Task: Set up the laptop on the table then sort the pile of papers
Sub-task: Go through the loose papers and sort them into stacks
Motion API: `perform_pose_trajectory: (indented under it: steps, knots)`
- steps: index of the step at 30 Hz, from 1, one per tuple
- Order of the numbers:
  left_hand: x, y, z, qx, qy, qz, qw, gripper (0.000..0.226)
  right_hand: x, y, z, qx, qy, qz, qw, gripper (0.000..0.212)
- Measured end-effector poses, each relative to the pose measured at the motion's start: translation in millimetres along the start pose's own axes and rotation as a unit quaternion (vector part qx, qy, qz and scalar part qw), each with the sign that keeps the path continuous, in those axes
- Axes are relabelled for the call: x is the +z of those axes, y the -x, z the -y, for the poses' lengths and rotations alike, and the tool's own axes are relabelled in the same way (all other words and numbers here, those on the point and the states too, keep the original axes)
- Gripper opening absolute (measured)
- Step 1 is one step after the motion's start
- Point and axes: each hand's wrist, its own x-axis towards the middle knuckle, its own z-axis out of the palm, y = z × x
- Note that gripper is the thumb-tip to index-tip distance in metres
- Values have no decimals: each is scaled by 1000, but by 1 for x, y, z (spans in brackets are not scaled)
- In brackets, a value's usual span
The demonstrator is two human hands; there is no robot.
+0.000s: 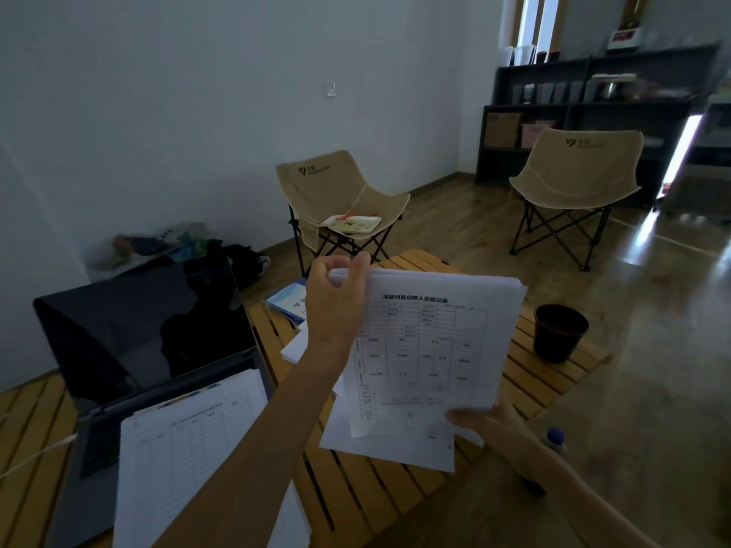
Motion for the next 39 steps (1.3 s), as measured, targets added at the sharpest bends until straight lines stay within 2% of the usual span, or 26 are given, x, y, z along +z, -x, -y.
perform_pose_trajectory:
  steps: [4,8,10,13,18,22,24,27,29,31,32,35,37,39]
  knots:
    - [2,-2,-1,-14,22,-17,1000,20,-1,0,-5,8,0,-5,1000,39]
    - [2,-1,-3,-1,-18,6,1000,20,-3,-3,-7,8,7,-2,1000,40]
    - [2,-3,-3,-2,-20,29,999,13,-1,-3,-7,13,19,-6,1000,39]
    - [5,-2,0,6,-33,53,998,32,2,-4,-10,4,52,-32,998,38]
    - [9,-1,-4,10,-4,-16,1000,41,10,-6,-7,-32,43,-79,995,36]
    - [1,-7,-9,11,6,-79,997,45,13,-4,2,-13,32,-59,998,36]
    - [-2,0,-2,-1,-10,-83,996,48,16,-4,-3,-2,24,-38,999,40]
    - [-4,5,15,29,14,-81,996,48,17,-3,-4,-10,1,-39,999,37]
    - [-4,7,26,40,22,-58,997,54,18,-3,-3,-16,-9,-34,999,36]
    - [-7,11,43,48,36,15,998,57,19,-4,-3,-9,-8,-37,999,40]
    - [-9,16,56,42,41,57,997,54,19,-3,-4,-8,-2,-42,999,43]
    - [-17,32,95,-15,52,144,988,25,24,-2,-1,-35,37,-78,996,40]
    - [-25,38,106,-16,36,140,989,20,32,-2,9,-50,58,-107,991,39]
    - [-39,38,96,-24,36,106,993,31,45,-2,26,-54,64,-108,991,42]
